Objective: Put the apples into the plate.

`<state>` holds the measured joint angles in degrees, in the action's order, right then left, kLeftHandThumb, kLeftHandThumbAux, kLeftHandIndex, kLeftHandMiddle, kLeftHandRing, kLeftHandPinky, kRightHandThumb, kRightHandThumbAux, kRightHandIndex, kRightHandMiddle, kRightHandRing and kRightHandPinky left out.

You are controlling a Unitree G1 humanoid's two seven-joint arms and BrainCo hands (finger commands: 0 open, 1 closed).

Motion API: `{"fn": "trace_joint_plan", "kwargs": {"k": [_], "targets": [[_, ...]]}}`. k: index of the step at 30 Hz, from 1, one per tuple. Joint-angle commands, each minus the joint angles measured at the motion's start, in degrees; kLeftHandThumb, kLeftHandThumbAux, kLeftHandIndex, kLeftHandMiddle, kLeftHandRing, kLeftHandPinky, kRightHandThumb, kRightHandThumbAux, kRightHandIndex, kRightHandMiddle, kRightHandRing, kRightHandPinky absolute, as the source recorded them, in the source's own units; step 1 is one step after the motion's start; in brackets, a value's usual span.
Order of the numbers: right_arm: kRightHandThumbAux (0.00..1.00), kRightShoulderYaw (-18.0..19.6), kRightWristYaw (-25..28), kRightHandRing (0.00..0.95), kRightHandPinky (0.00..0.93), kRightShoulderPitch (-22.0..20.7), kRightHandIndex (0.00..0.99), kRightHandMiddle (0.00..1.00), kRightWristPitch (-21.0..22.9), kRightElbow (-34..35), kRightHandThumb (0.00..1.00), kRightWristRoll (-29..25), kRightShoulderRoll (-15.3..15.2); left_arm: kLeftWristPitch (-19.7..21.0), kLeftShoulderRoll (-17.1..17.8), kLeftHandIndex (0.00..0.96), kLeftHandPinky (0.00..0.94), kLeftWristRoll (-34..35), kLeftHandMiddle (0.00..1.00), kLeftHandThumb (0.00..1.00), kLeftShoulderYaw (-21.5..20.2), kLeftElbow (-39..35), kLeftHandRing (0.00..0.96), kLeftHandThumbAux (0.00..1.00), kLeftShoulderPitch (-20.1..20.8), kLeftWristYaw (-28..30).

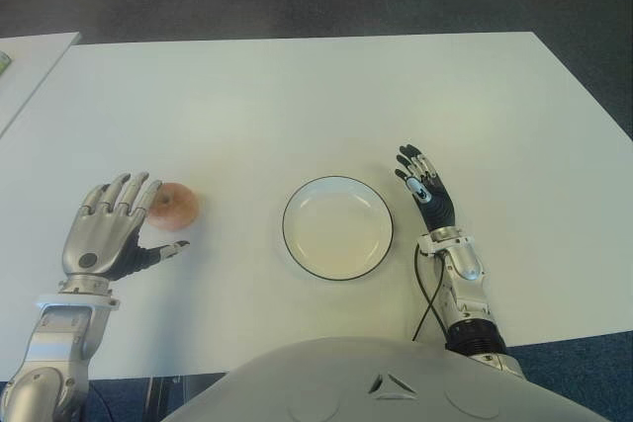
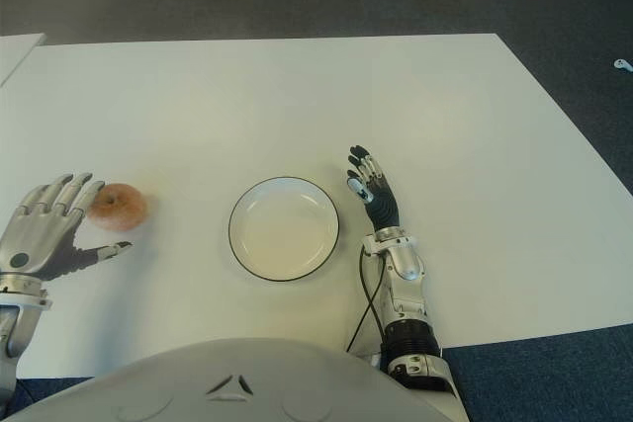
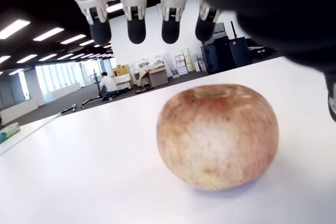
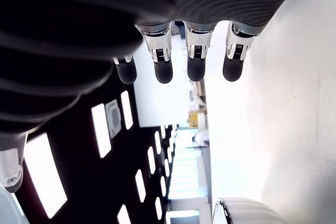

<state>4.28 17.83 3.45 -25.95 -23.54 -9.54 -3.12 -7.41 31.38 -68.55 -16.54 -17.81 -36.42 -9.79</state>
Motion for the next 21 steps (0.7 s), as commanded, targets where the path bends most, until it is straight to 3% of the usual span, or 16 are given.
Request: {"fn": "trace_joint_plan", "kwargs": {"k": [1, 21], "targets": [[0.463, 0.5, -0.3, 0.0, 0.0, 2.5, 0.016, 0.0, 2.4, -4.3, 0.156, -0.2, 0.0, 1.3, 0.6, 0.067, 0.047, -1.2, 0.02, 0.343, 3.4, 3.4, 0.0, 0.328, 1.1, -1.2], [0.484, 0.9, -0.2, 0.0, 0.0, 1.4, 0.005, 0.0, 0.0, -7.3, 0.138, 0.4, 0.0, 4.3, 3.9, 0.078, 0.048, -0.7, 0.031, 0.308, 9.5, 10.9, 0.0, 0.322, 5.9, -6.5]]}}
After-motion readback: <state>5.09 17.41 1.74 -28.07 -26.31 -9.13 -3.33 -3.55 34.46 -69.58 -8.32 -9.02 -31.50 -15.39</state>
